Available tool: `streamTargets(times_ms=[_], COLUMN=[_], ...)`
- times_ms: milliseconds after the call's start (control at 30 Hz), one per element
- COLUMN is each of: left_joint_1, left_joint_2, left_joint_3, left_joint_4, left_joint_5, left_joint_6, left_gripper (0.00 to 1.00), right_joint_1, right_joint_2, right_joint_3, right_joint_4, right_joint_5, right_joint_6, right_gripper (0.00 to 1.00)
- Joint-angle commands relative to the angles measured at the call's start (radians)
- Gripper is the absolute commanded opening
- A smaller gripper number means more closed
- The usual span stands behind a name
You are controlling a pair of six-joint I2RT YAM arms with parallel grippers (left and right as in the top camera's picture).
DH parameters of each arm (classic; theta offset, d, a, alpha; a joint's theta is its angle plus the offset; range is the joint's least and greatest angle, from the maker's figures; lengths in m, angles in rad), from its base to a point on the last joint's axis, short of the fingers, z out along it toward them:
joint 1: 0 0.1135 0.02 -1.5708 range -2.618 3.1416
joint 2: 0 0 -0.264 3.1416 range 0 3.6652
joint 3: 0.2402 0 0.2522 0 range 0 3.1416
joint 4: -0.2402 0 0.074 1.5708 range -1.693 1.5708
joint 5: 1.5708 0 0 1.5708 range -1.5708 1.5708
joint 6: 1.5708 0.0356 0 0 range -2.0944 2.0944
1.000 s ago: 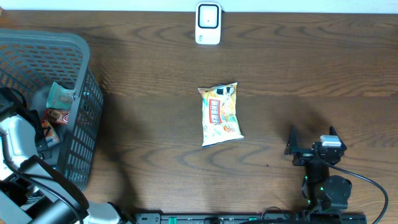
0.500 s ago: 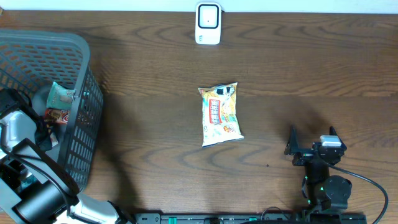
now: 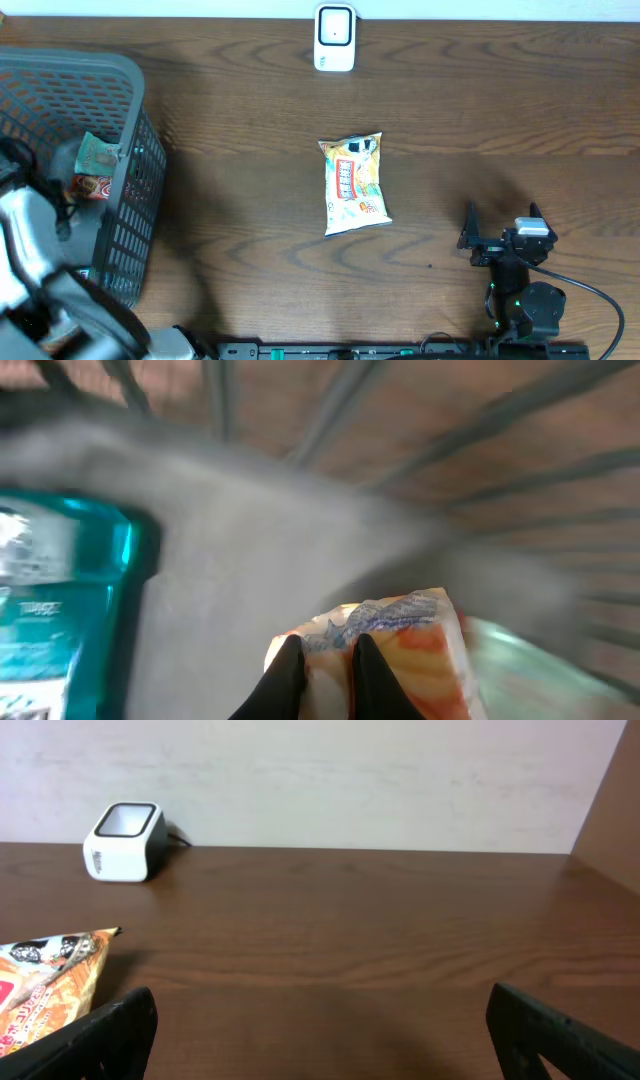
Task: Scan the item barcode
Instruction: 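Return the left gripper into the basket toward the orange box, then grasp the small orange box and place it beside the snack bag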
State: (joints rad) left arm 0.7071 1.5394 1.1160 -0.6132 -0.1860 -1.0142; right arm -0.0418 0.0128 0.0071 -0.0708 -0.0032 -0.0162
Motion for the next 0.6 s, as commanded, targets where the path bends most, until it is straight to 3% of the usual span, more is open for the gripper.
streamTargets(times_ms=[0,100,367,567], left_joint_1=[0.004,0.004,-0.086,-0.365], left_joint_2=[-0.206,-0.338,-0.635,-0.686], left_joint_3=[0.003,0.003,0.003,0.003], left_joint_4=[-0.002,-0.002,0.112,0.103], left_joint_5=[-0.005,0.048,0.583,0.620], left_joint_6=[0.038,0.037,0.039,0.141], left_gripper=[0.07,0.07,0.08,0.07], right_joint_1=[-0.007,-0.007,-0.007,-0.007], right_joint_2=[-0.002,-0.002,-0.002,-0.002], right_joint_3=[-0.001,-0.001,-0.001,-0.001], right_joint_4=[-0.005,-0.005,-0.005,-0.005], right_joint_5=[0.001,0.001,0.001,0.001], right_joint_6=[-0.015,-0.015,-0.015,-0.015], right_gripper=[0.99,0.99,0.99,0.99])
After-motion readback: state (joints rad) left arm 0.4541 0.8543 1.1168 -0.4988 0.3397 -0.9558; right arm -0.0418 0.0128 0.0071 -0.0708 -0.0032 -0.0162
